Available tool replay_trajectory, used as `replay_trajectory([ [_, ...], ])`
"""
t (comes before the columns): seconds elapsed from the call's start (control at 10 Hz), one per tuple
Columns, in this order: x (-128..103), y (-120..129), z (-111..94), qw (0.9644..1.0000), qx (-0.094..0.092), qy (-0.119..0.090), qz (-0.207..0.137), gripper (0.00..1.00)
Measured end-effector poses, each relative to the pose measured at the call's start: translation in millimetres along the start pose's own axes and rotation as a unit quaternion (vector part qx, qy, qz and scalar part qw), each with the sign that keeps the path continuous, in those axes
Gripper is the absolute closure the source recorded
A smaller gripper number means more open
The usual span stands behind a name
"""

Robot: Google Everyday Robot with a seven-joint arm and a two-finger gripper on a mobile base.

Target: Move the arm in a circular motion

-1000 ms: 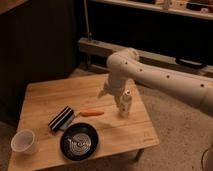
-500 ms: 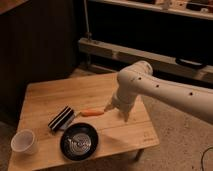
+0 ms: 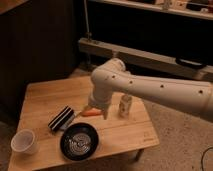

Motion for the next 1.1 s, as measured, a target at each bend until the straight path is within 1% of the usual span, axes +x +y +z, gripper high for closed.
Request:
replay_trajectory([
  [0.2,7,-49,4,0.9987,0.006,0.002,-0.05,0.34],
  [0.3,16,-81,5,0.9966,0.01,0.006,-0.081,0.34],
  [0.4,27,-105,6,0.9947,0.011,0.011,-0.101,0.34],
  [0.6,59,-141,7,0.9922,0.007,0.023,-0.122,0.34],
  [0.7,82,-150,7,0.9921,-0.001,0.031,-0.121,0.34],
  [0.8,107,-152,4,0.9928,-0.008,0.037,-0.114,0.34],
  [0.9,128,-149,2,0.9935,-0.014,0.042,-0.105,0.34],
  [1.0,154,-141,-2,0.9946,-0.022,0.05,-0.088,0.34],
  [1.1,168,-132,-4,0.9956,-0.025,0.053,-0.073,0.34],
])
